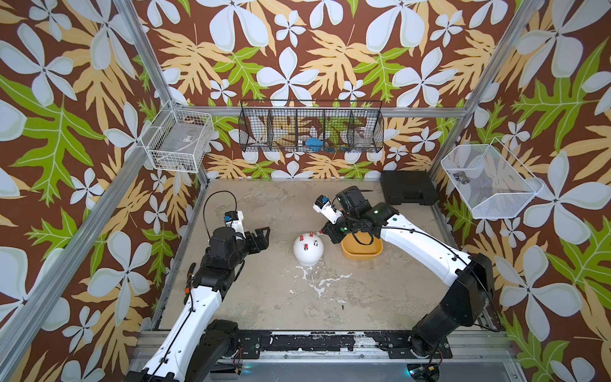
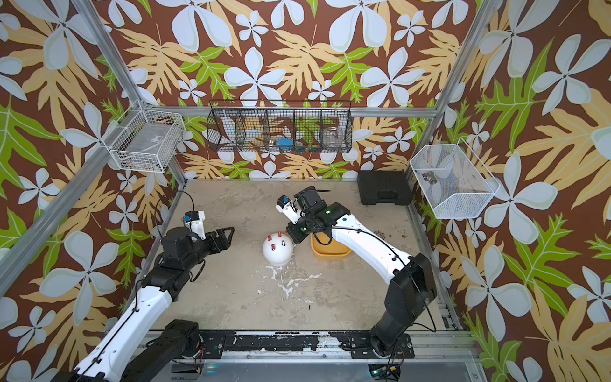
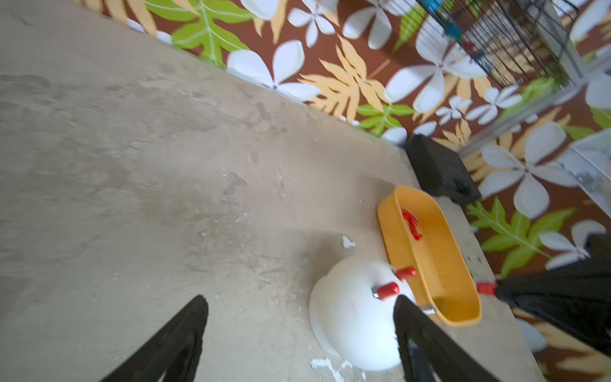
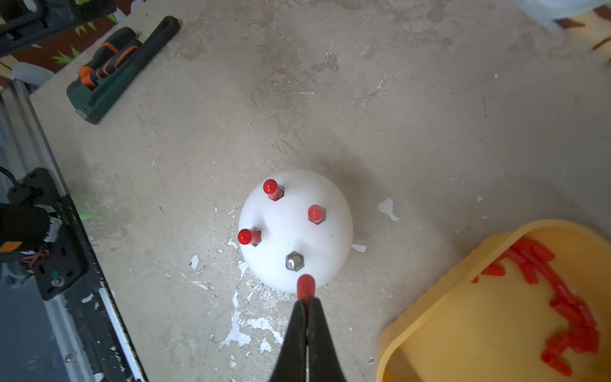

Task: Cover the protruding screws with screw protection sleeves
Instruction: Adjust the plastic shell at the center of the board, then attach the screw protection sleeve to the screw.

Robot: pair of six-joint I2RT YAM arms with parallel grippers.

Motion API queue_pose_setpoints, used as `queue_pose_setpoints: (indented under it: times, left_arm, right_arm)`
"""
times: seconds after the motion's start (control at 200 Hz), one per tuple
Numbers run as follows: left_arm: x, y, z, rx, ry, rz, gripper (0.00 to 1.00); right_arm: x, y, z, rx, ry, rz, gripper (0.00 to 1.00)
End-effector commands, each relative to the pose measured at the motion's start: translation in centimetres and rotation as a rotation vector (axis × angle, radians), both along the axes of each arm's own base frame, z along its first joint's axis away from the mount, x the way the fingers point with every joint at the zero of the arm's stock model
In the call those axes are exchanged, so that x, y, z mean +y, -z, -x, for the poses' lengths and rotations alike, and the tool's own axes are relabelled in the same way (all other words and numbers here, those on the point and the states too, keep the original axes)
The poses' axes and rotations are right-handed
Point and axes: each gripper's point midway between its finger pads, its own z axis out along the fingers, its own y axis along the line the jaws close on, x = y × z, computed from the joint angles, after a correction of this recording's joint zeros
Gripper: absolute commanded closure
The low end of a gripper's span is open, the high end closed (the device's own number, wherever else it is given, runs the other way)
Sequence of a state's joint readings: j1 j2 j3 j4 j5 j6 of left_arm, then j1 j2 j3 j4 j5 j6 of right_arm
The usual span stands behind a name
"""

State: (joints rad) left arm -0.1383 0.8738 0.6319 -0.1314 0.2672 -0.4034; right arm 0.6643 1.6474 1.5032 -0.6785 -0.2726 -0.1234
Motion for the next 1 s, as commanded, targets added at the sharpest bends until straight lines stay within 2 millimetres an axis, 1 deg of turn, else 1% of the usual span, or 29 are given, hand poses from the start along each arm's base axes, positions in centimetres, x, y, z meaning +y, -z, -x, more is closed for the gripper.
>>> queue_pose_setpoints:
  times: [0.0,0.055,0.115,0.205,0.27,0.335,0.395,0.475,0.6,0.686,0.821,0.886,0.996]
  left_arm:
    - [-2.2,1.3,1.8,0.078,0.194,-0.029,0.13]
    - [-2.6,1.2,1.4,0.057,0.217,-0.029,0.15]
    - [-2.6,1.7,1.2,0.042,0.220,-0.036,0.15]
    - [-2.5,2.7,1.2,0.019,0.216,-0.031,0.15]
    - [-2.5,1.7,1.2,0.000,0.236,-0.049,0.17]
    - [-1.7,1.3,0.9,-0.019,0.190,-0.078,0.17]
    - [-1.2,1.5,0.8,-0.008,0.167,-0.100,0.17]
    - [-1.4,1.9,1.0,0.001,0.178,-0.090,0.17]
    - [-0.9,1.2,0.9,-0.020,0.153,-0.115,0.17]
    - [-0.7,1.4,0.9,-0.017,0.145,-0.118,0.17]
    - [-0.8,1.6,1.0,-0.012,0.149,-0.116,0.17]
    - [-0.8,1.4,0.9,-0.016,0.148,-0.119,0.17]
    - [-0.7,1.5,0.9,-0.014,0.148,-0.118,0.17]
  right_arm:
    - [-0.4,-1.3,-0.4,-0.178,-0.166,0.102,1.00]
    - [0.2,-1.7,0.1,-0.232,-0.273,0.105,1.00]
    - [0.8,-2.0,-0.3,-0.268,-0.326,0.112,1.00]
    - [1.3,-1.1,0.2,-0.192,-0.441,0.173,1.00]
    - [1.1,0.3,1.1,-0.101,-0.519,0.234,1.00]
    - [0.8,1.3,1.1,-0.031,-0.537,0.286,1.00]
    - [0.5,1.9,1.2,-0.005,-0.564,0.319,1.00]
    - [0.4,2.7,0.5,-0.014,-0.560,0.344,1.00]
    - [0.4,2.8,0.4,0.004,-0.562,0.357,1.00]
    - [0.6,2.5,0.1,-0.013,-0.551,0.343,1.00]
    - [0.0,2.7,0.6,0.017,-0.547,0.370,1.00]
    - [0.1,2.9,1.1,0.017,-0.562,0.369,1.00]
    - [0.3,3.0,1.1,0.014,-0.562,0.370,1.00]
